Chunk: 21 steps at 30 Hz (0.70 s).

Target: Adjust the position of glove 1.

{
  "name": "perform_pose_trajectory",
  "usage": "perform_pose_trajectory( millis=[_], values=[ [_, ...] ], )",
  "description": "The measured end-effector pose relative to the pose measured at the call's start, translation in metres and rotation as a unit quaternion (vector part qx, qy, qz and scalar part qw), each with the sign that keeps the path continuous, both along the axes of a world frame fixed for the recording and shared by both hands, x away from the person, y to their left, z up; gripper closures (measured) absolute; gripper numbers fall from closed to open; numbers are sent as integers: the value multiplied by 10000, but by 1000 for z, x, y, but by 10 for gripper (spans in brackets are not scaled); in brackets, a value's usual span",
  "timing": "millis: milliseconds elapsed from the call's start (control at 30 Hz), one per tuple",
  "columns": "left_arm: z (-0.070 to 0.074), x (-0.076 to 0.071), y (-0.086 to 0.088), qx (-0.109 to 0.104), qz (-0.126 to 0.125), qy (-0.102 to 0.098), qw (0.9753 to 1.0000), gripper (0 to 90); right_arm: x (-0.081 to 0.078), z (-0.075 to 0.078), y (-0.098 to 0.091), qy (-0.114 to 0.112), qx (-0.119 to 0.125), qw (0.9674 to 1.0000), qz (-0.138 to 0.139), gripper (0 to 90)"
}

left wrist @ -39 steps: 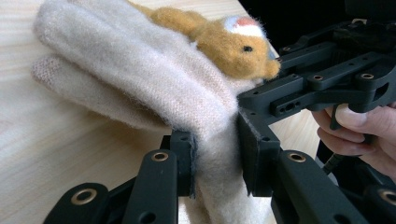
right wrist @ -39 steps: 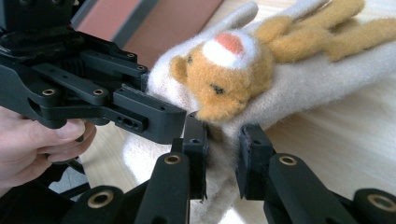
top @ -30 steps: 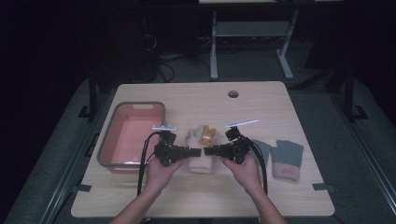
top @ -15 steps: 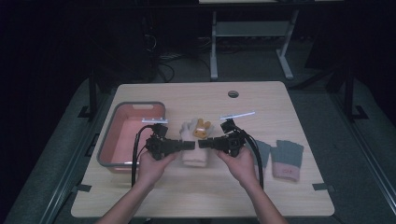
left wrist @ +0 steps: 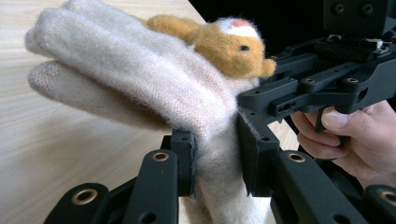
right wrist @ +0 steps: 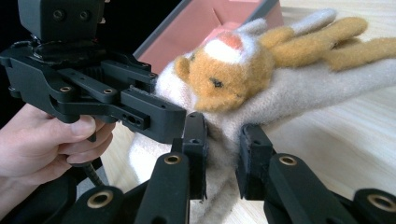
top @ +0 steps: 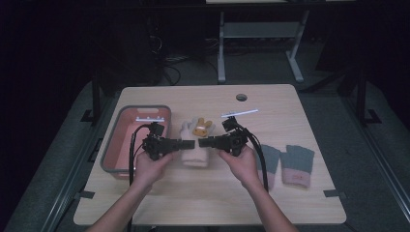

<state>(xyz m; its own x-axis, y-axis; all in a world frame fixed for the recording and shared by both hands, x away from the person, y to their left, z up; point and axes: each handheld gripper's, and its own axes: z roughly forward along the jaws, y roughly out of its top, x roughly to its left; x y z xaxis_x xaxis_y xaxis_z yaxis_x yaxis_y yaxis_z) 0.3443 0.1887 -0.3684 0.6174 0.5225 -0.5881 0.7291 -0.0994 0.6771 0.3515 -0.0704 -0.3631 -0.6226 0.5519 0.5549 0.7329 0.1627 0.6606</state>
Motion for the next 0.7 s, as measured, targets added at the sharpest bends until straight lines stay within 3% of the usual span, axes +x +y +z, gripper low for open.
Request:
perform_pose_trajectory(
  millis=[400,700],
  values=[
    [12,1,17,-81,52,-105,9999,697,5,11,14,-126,115,9998,74,759],
    [15,3,33,-264,100,-41,9996,700,9,15,27,-92,264,9995,140,759]
  ],
)
